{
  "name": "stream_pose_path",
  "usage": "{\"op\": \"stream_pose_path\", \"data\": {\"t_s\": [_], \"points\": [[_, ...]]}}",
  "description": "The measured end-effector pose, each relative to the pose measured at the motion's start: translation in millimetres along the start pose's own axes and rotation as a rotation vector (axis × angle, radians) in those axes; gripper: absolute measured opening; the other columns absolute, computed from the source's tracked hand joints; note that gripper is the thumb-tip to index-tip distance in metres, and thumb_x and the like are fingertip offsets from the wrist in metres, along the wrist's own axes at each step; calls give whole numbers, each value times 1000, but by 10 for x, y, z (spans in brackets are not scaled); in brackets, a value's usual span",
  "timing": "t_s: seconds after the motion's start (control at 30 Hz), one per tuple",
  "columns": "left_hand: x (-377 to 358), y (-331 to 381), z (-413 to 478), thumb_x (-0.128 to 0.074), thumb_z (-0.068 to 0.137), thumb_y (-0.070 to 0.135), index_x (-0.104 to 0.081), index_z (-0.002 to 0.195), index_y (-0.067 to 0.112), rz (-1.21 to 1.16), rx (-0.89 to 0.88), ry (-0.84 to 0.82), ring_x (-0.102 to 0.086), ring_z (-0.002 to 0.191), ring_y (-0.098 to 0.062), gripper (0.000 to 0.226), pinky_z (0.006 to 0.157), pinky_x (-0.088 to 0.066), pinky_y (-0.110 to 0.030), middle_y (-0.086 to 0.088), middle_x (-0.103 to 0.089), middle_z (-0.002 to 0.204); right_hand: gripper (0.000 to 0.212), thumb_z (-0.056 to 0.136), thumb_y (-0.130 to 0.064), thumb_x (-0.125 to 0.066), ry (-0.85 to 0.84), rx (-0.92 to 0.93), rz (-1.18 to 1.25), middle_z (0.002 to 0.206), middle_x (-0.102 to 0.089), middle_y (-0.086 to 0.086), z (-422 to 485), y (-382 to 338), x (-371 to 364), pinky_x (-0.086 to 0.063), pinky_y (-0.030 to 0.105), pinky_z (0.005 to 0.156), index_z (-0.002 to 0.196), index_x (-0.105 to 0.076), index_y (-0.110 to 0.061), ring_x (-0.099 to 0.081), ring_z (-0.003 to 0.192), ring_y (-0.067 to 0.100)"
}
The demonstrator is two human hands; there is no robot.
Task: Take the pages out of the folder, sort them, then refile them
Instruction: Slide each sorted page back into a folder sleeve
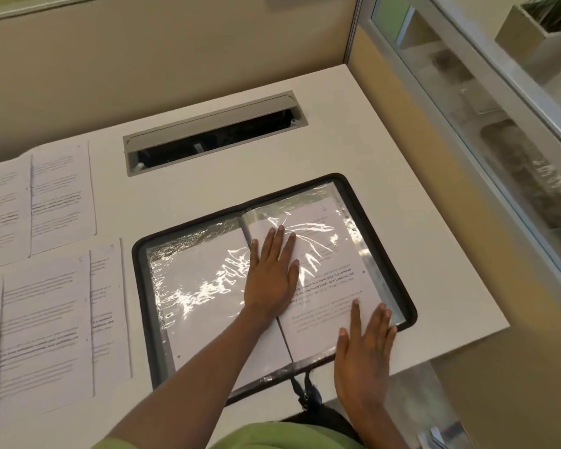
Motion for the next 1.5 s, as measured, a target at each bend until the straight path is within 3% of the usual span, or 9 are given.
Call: {"op": "stream_pose_path", "data": {"t_s": [0.3, 0.47, 0.6, 0.8, 0.97, 1.1, 1.33, 1.4, 1.5], "points": [[119, -12, 12, -26, 112, 47, -22, 166, 24, -257, 53, 39, -2, 162, -13, 59, 132, 2, -43, 3, -12, 174, 82, 94, 0, -64, 150, 220, 279, 164, -30, 11, -39, -273, 179, -27, 53, 122, 162, -21, -15, -3, 157, 10], [661, -23, -72, -39, 105, 63, -63, 140, 30, -984, 446, 220, -61, 127, -13, 54, 107, -49, -35, 6, -67, 138, 83, 88, 1, -63, 197, 558, 262, 164, -34, 7, -157, -536, 194, -33, 57, 119, 160, -25, -12, -24, 155, 22], [809, -356, -44, -64, 102, 28, -79, 98, 24, -1151, 687, 213, -72, 87, -21, 16, 82, -58, -41, 6, -78, 91, 108, 74, 7, -80, 102, 693, 233, 167, -30, 2, -225, -651, 153, -24, 48, 122, 162, -21, -15, -26, 154, 28], [740, -647, -222, -72, 95, 3, -80, 95, 3, -1462, 895, 65, -66, 73, -24, 8, 63, -57, -28, -14, -75, 85, 72, 99, -17, -65, -1, 802, 505, 169, -24, 5, -321, -740, 342, -25, 46, 125, 160, -26, -13, -26, 155, 27], [790, -1017, -517, -74, 95, 9, -82, 90, 10, -1380, 940, 156, -59, 69, -21, 9, 67, -54, -28, -10, -71, 80, 60, 106, -27, -47, -6, 592, 697, 168, -26, -1, -240, -767, 543, -30, 43, 123, 161, -23, -23, -27, 154, 23], [842, -1425, -889, -75, 96, 12, -82, 96, 14, -1263, 1040, 265, -61, 83, -28, 8, 87, -57, -44, -12, -74, 93, 58, 108, -20, -47, -83, 484, 709, 168, -24, -10, -47, -891, 441, -30, 42, 124, 162, -23, -22, -23, 155, 13], [970, -1875, -1386, -78, 93, 14, -81, 88, 17, -835, 1060, 376, -61, 59, -24, 7, 63, -48, -28, 0, -72, 62, 64, 107, -24, -41, -250, 745, 350, 171, -8, -7, 25, -1428, -56, -21, 36, 127, 164, -12, -21, -4, 157, 6], [983, -1855, -1440, -76, 93, 12, -81, 96, 11, -744, 1054, 404, -63, 62, -24, 6, 66, -49, -30, -3, -76, 71, 67, 105, -29, -39, -259, 814, 187, 172, -1, 2, -38, -1550, -207, -18, 43, 127, 164, -10, -18, 3, 158, 16], [1084, -1535, -1421, -69, 95, 13, -69, 123, 10, -330, 919, 406, -63, 97, -27, 27, 84, -51, -39, -11, -72, 115, 71, 102, -38, -43, -202, 808, 21, 171, -1, 13, -129, -1632, -330, -17, 47, 127, 163, -17, -13, 4, 158, 29]]}}
Point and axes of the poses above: each hand's wrist, its own z-axis towards the middle knuckle, its own x-axis out of the back of the hand, y = z × x, the point moved 4 cm from there along z, towards the middle knuckle
